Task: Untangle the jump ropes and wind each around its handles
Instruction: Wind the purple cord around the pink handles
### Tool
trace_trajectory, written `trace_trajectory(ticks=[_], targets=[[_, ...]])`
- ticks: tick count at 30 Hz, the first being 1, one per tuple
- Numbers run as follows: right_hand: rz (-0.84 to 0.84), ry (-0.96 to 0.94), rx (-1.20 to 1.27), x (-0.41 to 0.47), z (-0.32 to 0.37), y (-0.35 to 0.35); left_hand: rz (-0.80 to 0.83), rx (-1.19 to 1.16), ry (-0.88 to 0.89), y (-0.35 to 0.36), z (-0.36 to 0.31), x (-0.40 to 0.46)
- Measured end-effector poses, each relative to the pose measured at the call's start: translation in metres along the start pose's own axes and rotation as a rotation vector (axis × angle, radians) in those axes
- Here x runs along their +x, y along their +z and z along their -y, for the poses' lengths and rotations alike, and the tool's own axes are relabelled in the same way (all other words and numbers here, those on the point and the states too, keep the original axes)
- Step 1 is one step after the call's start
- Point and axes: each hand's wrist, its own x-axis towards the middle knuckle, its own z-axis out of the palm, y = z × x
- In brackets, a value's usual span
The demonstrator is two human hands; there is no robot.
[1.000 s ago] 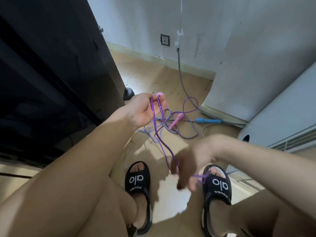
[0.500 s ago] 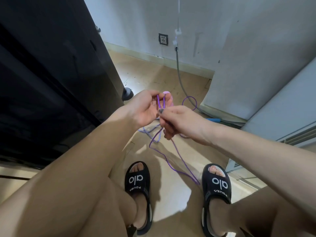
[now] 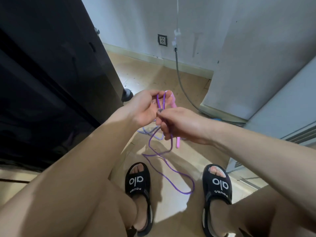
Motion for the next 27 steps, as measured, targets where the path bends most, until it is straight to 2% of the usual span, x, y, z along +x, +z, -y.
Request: trace_trajectory(ticks=[2, 3, 4, 7, 8, 9, 10, 12, 14, 15, 17, 19, 20, 21, 24, 25, 26, 27], targets=[[0.008, -0.042, -0.328, -0.002, -0.008, 0.005, -0.006, 0.011, -0.017, -0.001, -0.001, 0.001], [0.082, -0.04, -0.443, -0.006, -0.01, 0.008, -0.014, 0.008, -0.03, -0.002, 0.0, 0.0], [0.197, -0.007, -0.508, -0.012, -0.012, 0.01, -0.024, 0.005, -0.039, -0.002, 0.0, -0.001], [0.587, 0.248, -0.602, -0.027, -0.022, 0.021, -0.057, -0.013, -0.014, -0.003, -0.002, -0.001], [0.636, 0.297, -0.614, -0.027, -0.025, 0.02, -0.064, -0.017, 0.001, -0.003, -0.004, -0.001], [0.609, 0.301, -0.585, -0.026, -0.024, 0.016, -0.064, -0.021, 0.014, -0.003, -0.005, -0.001], [0.511, 0.265, -0.504, -0.023, -0.02, 0.011, -0.057, -0.017, 0.023, -0.003, -0.005, -0.001], [0.286, 0.138, -0.212, -0.013, -0.005, -0.002, -0.032, 0.023, 0.022, -0.002, -0.003, -0.003], [0.21, 0.098, 0.096, -0.006, 0.006, -0.008, -0.026, 0.07, -0.008, 0.0, 0.0, -0.004], [0.183, 0.111, 0.173, -0.004, 0.007, -0.005, -0.029, 0.093, -0.017, 0.001, 0.002, -0.004], [0.076, 0.074, 0.079, -0.002, 0.003, 0.005, -0.052, 0.102, -0.002, 0.003, 0.002, -0.002], [-0.041, -0.041, -0.202, -0.005, -0.003, 0.016, -0.061, 0.067, 0.019, 0.003, 0.001, -0.001], [-0.013, -0.067, -0.34, -0.009, -0.005, 0.019, -0.061, 0.047, 0.018, 0.002, 0.0, -0.001], [0.1, -0.043, -0.463, -0.013, -0.009, 0.021, -0.062, 0.03, 0.016, 0.001, -0.001, -0.001], [0.564, 0.227, -0.736, -0.026, -0.027, 0.029, -0.085, 0.005, 0.044, -0.005, -0.003, 0.004], [0.627, 0.3, -0.754, -0.026, -0.033, 0.03, -0.091, 0.017, 0.057, -0.008, -0.003, 0.007], [0.605, 0.324, -0.72, -0.025, -0.035, 0.029, -0.093, 0.038, 0.064, -0.009, -0.004, 0.009], [0.506, 0.308, -0.628, -0.019, -0.036, 0.025, -0.095, 0.056, 0.064, -0.009, -0.004, 0.01]])
